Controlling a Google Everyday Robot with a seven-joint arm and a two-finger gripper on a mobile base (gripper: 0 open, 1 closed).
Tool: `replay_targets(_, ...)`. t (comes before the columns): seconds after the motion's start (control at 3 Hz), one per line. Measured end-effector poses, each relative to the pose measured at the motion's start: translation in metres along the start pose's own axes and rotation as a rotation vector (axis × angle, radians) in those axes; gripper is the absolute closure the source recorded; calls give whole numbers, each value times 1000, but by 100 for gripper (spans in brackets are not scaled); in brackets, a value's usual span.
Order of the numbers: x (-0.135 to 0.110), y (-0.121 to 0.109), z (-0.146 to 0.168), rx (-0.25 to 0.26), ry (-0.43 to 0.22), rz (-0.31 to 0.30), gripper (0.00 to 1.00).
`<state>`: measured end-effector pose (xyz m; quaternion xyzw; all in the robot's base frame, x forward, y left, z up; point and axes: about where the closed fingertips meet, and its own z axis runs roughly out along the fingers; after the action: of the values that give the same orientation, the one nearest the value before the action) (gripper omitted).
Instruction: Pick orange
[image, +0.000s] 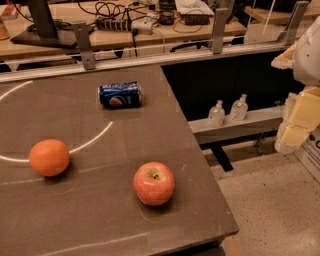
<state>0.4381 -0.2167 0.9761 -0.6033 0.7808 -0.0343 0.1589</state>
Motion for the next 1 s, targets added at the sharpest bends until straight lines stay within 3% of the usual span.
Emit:
replay_targets(0.67, -6, 0, 0, 4, -21, 3, 0)
replay_targets(1.0, -32, 1, 6, -7, -134, -25, 0)
